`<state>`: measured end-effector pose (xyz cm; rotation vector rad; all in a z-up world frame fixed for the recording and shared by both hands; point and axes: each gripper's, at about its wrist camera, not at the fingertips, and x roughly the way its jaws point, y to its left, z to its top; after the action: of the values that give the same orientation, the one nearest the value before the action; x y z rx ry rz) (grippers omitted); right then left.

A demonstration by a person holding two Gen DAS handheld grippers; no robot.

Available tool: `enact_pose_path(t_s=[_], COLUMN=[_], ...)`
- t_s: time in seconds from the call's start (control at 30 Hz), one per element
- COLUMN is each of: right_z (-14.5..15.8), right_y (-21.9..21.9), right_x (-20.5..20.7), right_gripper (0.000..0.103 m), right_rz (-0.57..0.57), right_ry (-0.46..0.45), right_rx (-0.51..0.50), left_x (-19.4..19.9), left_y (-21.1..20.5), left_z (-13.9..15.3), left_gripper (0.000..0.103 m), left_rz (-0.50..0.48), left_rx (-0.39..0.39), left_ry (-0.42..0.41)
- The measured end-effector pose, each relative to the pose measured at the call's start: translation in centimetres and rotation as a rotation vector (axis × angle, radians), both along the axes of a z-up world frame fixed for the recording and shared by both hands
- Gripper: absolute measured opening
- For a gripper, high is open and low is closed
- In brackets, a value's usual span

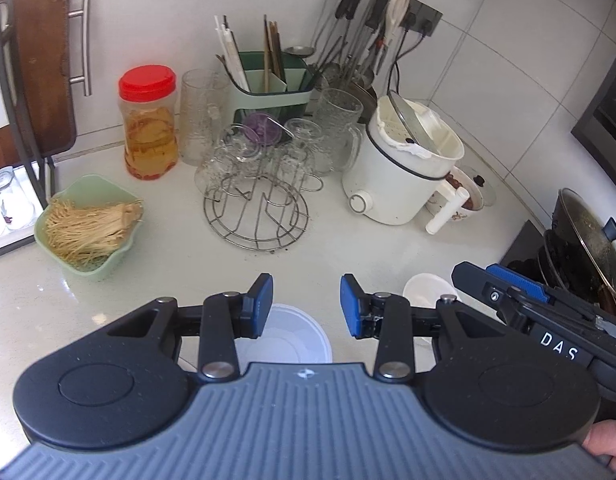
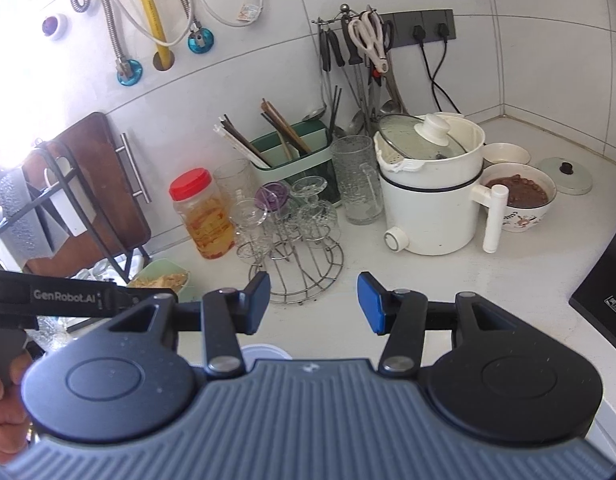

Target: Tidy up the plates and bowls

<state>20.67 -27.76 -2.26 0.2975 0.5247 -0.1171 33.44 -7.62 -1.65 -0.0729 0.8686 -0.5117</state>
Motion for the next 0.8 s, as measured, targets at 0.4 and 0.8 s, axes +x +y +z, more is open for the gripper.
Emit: enact_pose_path(t_s=[0.4, 0.8], right_z=[-1.1, -4.4], right_y=[-2.9, -7.1], right_x=[-1.0, -1.4], right_gripper=[0.052, 0.052], right_rz=[-0.094, -0.179], right_ry=[0.017, 0.088], right_rx=[0.011, -0.003], left_x=[0.6, 3.0], left_y=[-4.5, -9.9], left_z=[-1.2, -4.2], left_gripper=[0.042, 0.043], left_rz=[-0.102, -0.167], left_rx=[0.023, 0.044], left_ry=[0.023, 0.098])
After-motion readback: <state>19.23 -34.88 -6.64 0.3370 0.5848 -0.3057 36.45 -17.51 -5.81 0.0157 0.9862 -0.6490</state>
